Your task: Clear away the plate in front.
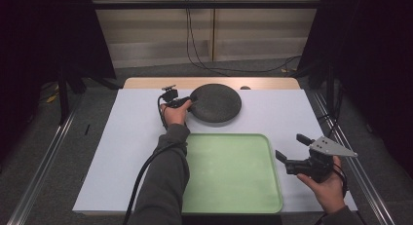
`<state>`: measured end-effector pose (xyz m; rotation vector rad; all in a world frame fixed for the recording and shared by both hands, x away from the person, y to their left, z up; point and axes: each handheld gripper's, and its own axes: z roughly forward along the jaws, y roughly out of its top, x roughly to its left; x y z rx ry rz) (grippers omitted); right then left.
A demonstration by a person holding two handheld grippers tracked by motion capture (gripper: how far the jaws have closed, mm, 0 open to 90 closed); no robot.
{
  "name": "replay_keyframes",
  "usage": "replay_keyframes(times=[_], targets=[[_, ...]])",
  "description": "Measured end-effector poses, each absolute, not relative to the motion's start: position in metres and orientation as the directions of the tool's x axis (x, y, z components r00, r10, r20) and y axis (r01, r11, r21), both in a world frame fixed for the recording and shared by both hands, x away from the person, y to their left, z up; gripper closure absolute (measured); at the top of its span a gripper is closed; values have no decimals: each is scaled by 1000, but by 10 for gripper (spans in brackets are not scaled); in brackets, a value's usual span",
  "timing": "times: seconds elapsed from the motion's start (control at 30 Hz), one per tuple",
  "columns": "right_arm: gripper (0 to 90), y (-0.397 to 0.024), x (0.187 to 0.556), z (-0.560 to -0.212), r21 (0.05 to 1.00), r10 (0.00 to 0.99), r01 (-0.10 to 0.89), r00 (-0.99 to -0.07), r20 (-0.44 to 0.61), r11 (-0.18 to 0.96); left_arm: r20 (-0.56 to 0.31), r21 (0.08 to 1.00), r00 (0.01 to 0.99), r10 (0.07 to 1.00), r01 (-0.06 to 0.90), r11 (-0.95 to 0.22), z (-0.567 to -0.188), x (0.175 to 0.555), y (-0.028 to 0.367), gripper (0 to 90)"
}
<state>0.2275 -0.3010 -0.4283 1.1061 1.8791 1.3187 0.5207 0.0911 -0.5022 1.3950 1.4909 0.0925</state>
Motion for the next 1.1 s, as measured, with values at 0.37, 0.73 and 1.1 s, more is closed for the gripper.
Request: replay_keyframes(times=[0.37, 0.73, 1.1], targets=[[40, -303, 226, -427, 944, 877, 292, -480, 4, 156, -641, 618, 179, 746, 697, 363, -511, 521, 85, 606], [40, -305, 229, -426, 945, 879, 297, -477, 20, 139, -693, 559, 110, 713, 707, 433, -513, 521, 86, 756], [43, -303, 229, -425, 946, 876, 291, -481, 17, 142, -724, 558, 162, 671, 710, 430, -495, 514, 84, 827]])
